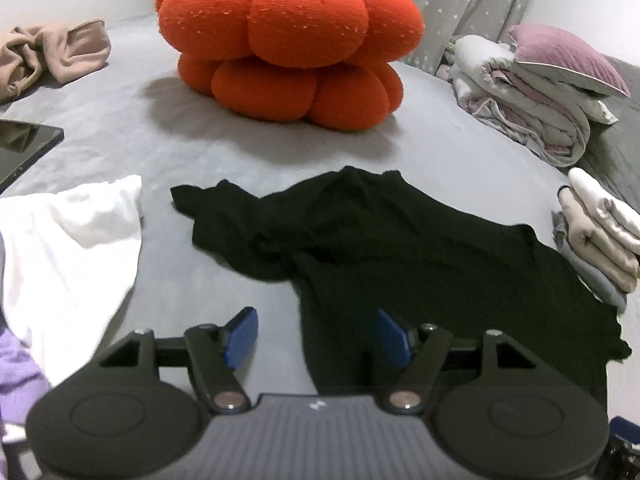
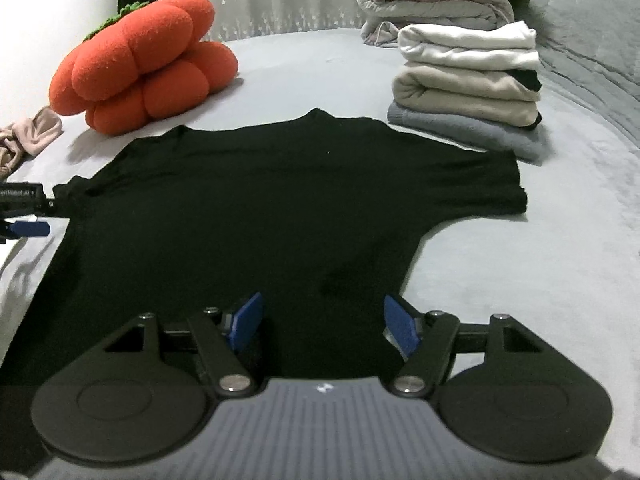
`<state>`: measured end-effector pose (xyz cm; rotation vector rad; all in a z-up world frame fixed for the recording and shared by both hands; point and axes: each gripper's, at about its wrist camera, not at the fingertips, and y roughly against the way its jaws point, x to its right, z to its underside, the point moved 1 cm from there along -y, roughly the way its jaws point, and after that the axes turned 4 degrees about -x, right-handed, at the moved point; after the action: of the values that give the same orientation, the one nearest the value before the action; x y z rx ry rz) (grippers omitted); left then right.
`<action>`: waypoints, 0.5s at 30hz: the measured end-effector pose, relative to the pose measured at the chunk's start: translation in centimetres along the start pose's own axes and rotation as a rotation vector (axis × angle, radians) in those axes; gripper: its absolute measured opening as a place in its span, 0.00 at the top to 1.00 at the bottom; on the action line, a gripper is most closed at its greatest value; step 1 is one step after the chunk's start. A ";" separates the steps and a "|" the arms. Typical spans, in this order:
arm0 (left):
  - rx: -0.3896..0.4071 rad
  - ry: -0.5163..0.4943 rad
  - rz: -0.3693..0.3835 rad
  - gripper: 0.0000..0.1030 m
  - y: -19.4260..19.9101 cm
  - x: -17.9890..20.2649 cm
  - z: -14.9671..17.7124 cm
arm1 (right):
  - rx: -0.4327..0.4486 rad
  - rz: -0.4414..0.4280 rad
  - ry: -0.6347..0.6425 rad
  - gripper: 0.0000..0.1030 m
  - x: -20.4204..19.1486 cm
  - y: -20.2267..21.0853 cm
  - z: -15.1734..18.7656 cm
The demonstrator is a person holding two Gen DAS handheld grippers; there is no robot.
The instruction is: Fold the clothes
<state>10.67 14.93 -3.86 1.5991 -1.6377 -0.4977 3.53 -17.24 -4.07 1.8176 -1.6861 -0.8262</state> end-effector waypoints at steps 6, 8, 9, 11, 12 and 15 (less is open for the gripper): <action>0.000 -0.042 0.013 0.18 1.3 1.4 0.8 | 0.021 -0.009 -0.013 0.31 0.1 1.3 -0.1; -0.002 -0.056 0.012 0.16 1.5 1.9 1.0 | 0.026 -0.015 -0.016 0.31 0.0 1.6 -0.1; -0.004 -0.060 0.012 0.15 1.7 2.2 1.1 | 0.030 -0.020 -0.017 0.31 0.0 1.9 -0.2; -0.008 -0.062 0.023 0.14 2.0 2.6 1.2 | 0.039 -0.029 -0.019 0.31 -0.2 2.3 -0.3; -0.007 -0.061 0.029 0.14 2.2 2.8 1.3 | 0.043 -0.033 -0.019 0.31 -0.3 2.5 -0.4; -0.005 -0.055 0.048 0.13 2.7 3.4 1.5 | 0.059 -0.048 -0.020 0.31 -0.7 3.2 -0.6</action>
<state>8.09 11.69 -1.88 1.5510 -1.7102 -0.5254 1.74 -16.88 -1.28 1.9013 -1.7023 -0.8257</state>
